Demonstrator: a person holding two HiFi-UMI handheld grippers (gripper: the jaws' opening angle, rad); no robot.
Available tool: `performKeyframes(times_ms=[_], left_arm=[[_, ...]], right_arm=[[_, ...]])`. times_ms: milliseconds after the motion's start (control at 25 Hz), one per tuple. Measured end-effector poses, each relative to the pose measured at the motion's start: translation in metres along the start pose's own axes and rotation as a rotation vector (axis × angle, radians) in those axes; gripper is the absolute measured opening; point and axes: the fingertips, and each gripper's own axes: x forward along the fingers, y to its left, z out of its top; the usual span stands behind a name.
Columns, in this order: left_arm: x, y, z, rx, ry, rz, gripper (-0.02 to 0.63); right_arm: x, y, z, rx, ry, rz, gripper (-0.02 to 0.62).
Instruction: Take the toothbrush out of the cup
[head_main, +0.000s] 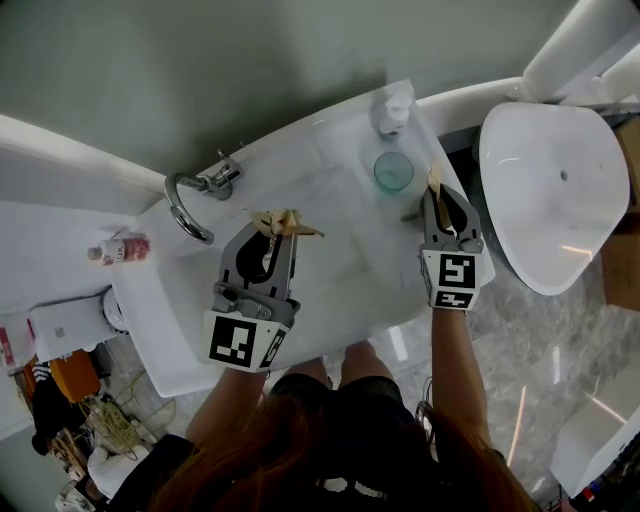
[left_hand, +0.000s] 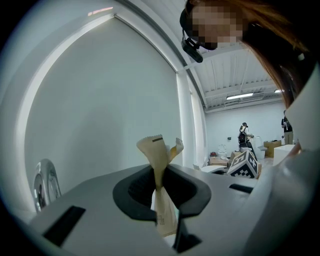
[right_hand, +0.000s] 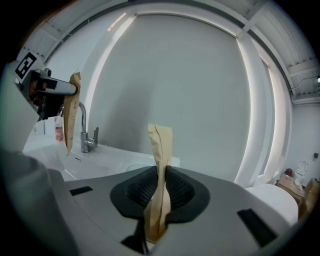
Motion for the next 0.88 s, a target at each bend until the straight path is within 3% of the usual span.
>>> performKeyframes(times_ms=[560, 880], left_arm=[[-0.018, 0.018, 0.044, 0.054, -0.045, 0.015, 0.052], [-0.036, 0.025, 0.080, 0.067, -0.093, 0.023, 0.052]], right_arm=[[-0.091, -0.004, 0.111, 0.099, -0.257, 0.038, 0.046], [-0.145, 0.028, 0.164, 0.163, -0.377, 0.099, 0.046]])
